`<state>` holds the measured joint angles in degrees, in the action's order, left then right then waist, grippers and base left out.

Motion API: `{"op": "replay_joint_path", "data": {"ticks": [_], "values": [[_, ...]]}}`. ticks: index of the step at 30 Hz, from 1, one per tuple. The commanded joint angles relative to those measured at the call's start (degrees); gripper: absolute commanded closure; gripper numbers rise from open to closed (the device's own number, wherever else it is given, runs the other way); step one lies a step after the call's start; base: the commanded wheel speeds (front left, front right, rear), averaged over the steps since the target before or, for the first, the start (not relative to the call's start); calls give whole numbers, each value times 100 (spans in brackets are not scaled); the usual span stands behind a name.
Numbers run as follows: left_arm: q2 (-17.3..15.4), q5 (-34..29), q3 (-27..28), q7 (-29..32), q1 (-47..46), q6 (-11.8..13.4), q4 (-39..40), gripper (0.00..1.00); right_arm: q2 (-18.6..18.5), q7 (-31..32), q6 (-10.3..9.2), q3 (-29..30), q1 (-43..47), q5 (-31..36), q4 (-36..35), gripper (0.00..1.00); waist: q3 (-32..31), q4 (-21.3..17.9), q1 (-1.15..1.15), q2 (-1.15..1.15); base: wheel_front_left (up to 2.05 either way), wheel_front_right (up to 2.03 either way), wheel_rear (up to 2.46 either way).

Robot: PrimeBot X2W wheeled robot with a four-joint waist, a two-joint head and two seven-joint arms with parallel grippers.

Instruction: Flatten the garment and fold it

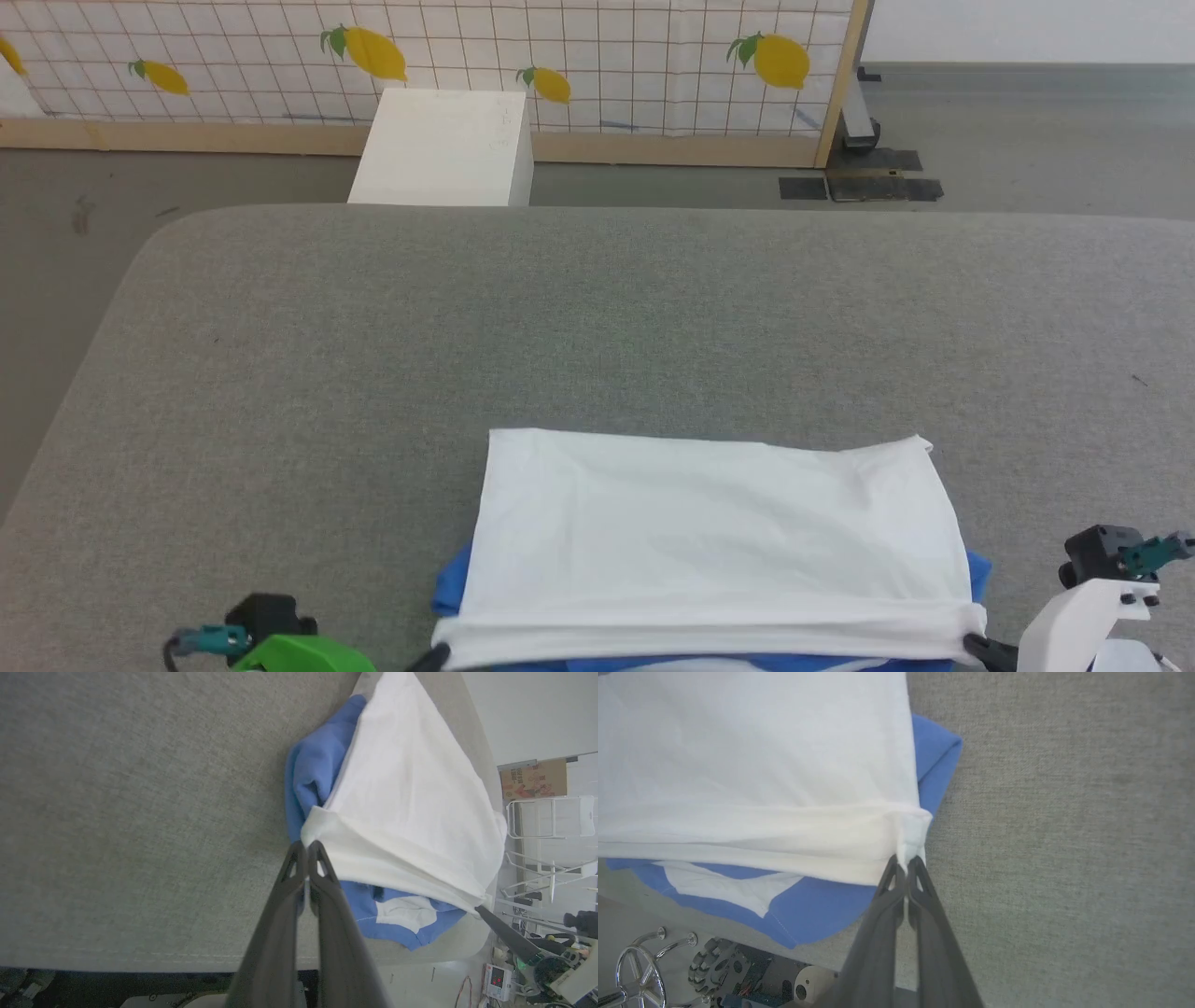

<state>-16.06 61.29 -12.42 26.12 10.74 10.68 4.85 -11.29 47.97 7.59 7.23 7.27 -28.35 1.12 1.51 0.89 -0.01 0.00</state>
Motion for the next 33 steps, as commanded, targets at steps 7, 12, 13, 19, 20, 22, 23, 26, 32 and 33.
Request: {"op": "replay_joint_path", "data": {"ticks": [7,12,13,19,20,22,23,26,32,33], "values": [[36,-60,-267,269,-104,181,-670,51,-22,-66,-10,-162,28,175,286,100,27,13,1,0,0,0,0],[-70,-211,-333,357,-220,328,-882,0,-114,-101,-10,-225,79,116,279,0,-31,-12,1,0,0,0,0],[-131,-263,-331,367,-231,368,-891,0,-147,-86,-10,-219,114,76,238,0,-57,-14,1,0,0,0,0],[-594,-655,-270,444,-221,788,-766,0,-421,271,-10,14,455,-147,-295,0,-165,5,1,0,0,0,0],[-625,-669,-200,394,-231,830,-704,0,-443,315,-10,117,491,-192,-407,0,-170,8,1,0,0,0,0],[-705,-773,-70,230,-262,927,-511,0,-526,405,-10,329,518,-239,-655,0,-180,13,1,0,0,0,0],[-718,-817,53,41,-297,940,-393,0,-535,413,-10,478,482,-279,-775,0,-176,11,1,0,0,0,0],[-765,-1018,314,-598,-447,790,-122,0,-574,410,-10,798,281,-319,-998,0,-154,17,1,0,0,0,0],[-750,-1738,534,-2399,-898,148,234,0,-659,400,-10,825,-361,-468,-1033,0,37,35,1,0,0,0,0],[-756,-1932,507,-2748,-984,20,218,0,-721,412,-10,696,-443,-458,-945,0,74,47,1,0,0,0,0]]}}
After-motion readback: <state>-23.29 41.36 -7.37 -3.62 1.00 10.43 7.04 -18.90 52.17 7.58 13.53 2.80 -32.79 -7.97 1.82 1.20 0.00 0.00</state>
